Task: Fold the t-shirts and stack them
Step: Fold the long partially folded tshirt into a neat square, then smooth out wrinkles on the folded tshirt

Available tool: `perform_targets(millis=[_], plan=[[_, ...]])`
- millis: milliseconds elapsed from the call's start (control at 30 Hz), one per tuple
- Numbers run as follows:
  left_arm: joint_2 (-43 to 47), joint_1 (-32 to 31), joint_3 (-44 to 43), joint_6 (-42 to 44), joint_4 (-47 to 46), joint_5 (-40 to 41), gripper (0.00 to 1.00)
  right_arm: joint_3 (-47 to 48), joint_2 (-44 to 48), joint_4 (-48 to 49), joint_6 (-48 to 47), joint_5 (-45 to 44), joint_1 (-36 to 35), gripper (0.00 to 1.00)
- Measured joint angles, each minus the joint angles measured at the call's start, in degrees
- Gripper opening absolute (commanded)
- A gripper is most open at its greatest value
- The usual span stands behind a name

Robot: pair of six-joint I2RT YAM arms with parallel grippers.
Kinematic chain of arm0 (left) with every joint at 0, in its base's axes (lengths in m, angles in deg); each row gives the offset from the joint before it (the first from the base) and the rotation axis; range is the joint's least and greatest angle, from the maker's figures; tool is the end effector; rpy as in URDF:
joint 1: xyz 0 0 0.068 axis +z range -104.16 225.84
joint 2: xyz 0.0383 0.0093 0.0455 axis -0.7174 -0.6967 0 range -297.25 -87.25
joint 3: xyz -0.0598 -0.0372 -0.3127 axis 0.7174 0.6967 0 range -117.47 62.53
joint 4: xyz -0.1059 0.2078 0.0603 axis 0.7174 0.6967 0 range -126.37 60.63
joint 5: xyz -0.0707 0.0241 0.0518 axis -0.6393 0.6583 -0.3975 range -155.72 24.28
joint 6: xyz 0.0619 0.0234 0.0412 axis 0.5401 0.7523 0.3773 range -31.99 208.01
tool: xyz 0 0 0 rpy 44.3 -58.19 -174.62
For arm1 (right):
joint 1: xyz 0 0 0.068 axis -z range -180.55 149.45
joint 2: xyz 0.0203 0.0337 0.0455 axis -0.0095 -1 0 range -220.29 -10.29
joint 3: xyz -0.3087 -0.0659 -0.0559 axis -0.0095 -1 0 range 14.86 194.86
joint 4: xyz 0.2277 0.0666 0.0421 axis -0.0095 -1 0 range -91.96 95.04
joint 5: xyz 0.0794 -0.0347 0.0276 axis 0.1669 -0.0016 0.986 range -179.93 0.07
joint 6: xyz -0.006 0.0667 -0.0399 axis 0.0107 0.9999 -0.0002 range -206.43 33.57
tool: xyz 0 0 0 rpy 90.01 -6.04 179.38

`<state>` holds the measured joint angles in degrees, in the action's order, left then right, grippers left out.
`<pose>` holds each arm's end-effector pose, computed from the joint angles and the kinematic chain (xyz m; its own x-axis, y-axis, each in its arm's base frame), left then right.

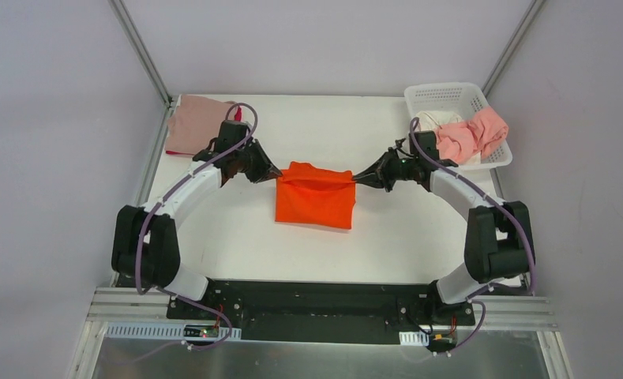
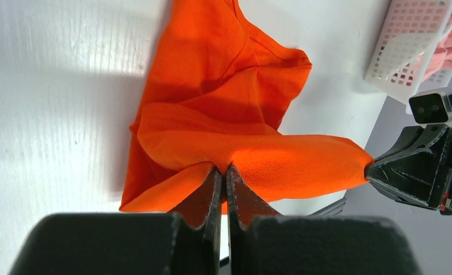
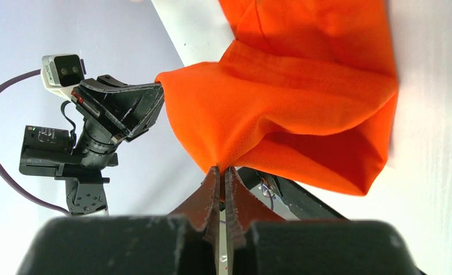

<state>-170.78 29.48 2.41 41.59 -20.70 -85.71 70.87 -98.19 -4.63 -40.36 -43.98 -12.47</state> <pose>0.2998 -0.1117 0.3050 -0.7931 -0.4766 -0.3792 -0.0799 0.6987 -0.7110 0.3029 0.1128 0.2798 -0.9327 0.3149 -0.1758 0.0027 0.4935 0.8697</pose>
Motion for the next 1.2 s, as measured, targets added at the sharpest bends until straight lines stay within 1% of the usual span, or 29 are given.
perform_targets(millis=[300,600,633,700,800,900,933,967,1000,1033,1067,1133,1200], plan=[[-13.5,1.5,-6.6,1.0,-2.0,-3.0,0.0,3.4,-9.9,4.5,0.5,-0.3,1.0,0.0],[-22.4,2.6,-12.2,1.1,-3.0,-3.9,0.0,9.2,-19.9,9.0,1.3,-1.2,1.7,0.0],[-23.3,2.8,-12.8,1.1,-3.0,-3.9,0.07,10.1,-21.3,9.7,1.5,-1.3,1.8,0.0],[-24.9,3.0,-14.0,1.1,-3.0,-3.9,0.17,11.4,-23.6,10.9,1.8,-1.7,1.8,0.0],[-26.8,3.6,-15.6,1.4,-3.1,-3.8,0.36,13.0,-26.2,12.2,2.2,-2.2,1.8,0.13],[-28.4,3.8,-17.0,1.8,-3.3,-3.9,0.59,14.9,-28.2,13.3,2.5,-3.1,1.8,0.36],[-28.7,4.0,-17.2,2.0,-3.3,-3.9,0.67,15.4,-28.6,13.5,2.8,-3.4,1.8,0.48],[-28.8,4.1,-17.4,2.1,-3.4,-3.8,0.76,16.1,-29.0,13.5,2.6,-3.7,1.8,0.63],[-28.8,4.1,-17.4,2.2,-3.3,-3.8,0.91,16.9,-29.1,13.2,2.2,-3.8,1.8,0.76],[-28.7,4.1,-17.4,2.3,-3.4,-3.7,0.98,17.5,-29.2,13.0,2.3,-4.1,1.9,0.95],[-28.5,4.1,-17.4,2.5,-3.4,-3.4,0.99,18.5,-29.2,12.3,1.7,-4.4,1.9,0.99],[-28.0,4.1,-17.4,2.4,-3.2,-2.5,0.99,20.4,-29.0,10.7,0.1,-5.7,1.9,1.0],[-26.1,4.1,-17.3,2.6,-2.4,0.1,0.99,21.2,-28.0,8.4,-1.8,-8.0,1.9,1.0]])
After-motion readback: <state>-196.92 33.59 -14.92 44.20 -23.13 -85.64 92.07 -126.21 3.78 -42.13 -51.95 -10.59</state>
